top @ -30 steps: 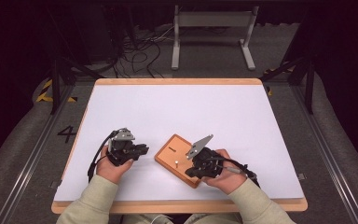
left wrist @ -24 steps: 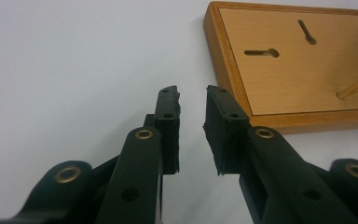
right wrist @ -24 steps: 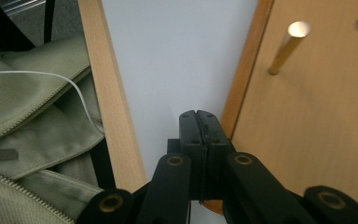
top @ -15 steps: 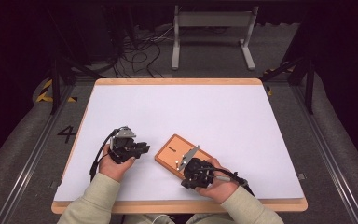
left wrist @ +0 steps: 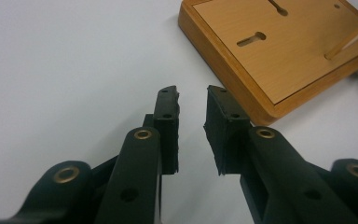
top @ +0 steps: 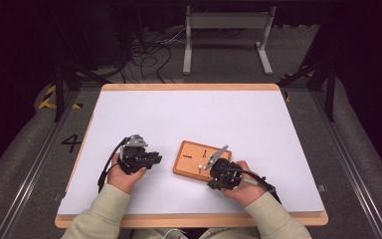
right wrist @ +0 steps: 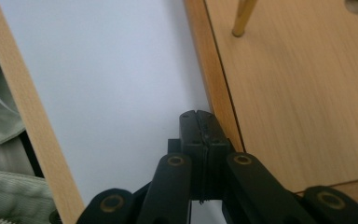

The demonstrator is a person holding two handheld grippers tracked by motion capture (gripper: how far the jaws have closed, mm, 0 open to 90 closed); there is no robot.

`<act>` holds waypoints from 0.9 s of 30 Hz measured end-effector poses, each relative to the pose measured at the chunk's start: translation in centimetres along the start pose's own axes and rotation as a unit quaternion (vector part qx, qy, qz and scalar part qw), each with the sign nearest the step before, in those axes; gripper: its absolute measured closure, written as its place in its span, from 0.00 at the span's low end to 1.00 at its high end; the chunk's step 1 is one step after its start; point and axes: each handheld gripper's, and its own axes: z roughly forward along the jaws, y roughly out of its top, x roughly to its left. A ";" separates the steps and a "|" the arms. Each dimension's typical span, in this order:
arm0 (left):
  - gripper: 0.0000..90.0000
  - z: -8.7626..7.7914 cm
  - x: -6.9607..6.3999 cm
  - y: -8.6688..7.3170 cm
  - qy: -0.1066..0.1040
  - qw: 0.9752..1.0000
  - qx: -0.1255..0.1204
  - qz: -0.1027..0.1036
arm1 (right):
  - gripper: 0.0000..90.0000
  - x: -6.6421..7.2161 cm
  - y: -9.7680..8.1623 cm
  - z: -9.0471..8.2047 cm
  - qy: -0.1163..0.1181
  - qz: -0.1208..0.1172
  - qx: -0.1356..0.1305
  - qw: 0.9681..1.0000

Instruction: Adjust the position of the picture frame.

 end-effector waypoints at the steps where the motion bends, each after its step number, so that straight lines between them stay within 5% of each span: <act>1: 0.82 0.1 0.0 0.0 -0.001 1.000 0.001 -0.002 | 1.00 -0.4 -0.2 -0.1 -0.007 0.006 -0.002 1.000; 6: 0.82 0.3 -0.1 0.2 -0.004 1.000 0.003 0.002 | 1.00 -2.3 -1.5 -0.6 -0.039 0.039 -0.005 0.998; 17: 0.81 0.6 -0.2 0.4 -0.005 1.000 0.004 0.005 | 1.00 -3.4 -2.3 -0.9 -0.044 0.063 -0.024 0.997; 23: 0.77 0.5 -0.3 0.6 -0.009 1.000 -0.002 0.009 | 0.96 -4.0 -3.0 -2.6 -0.022 0.060 -0.069 0.996; 27: 0.69 0.6 -0.4 0.8 0.001 1.000 -0.010 0.006 | 0.88 -4.8 -4.0 -4.7 -0.038 0.064 -0.124 0.989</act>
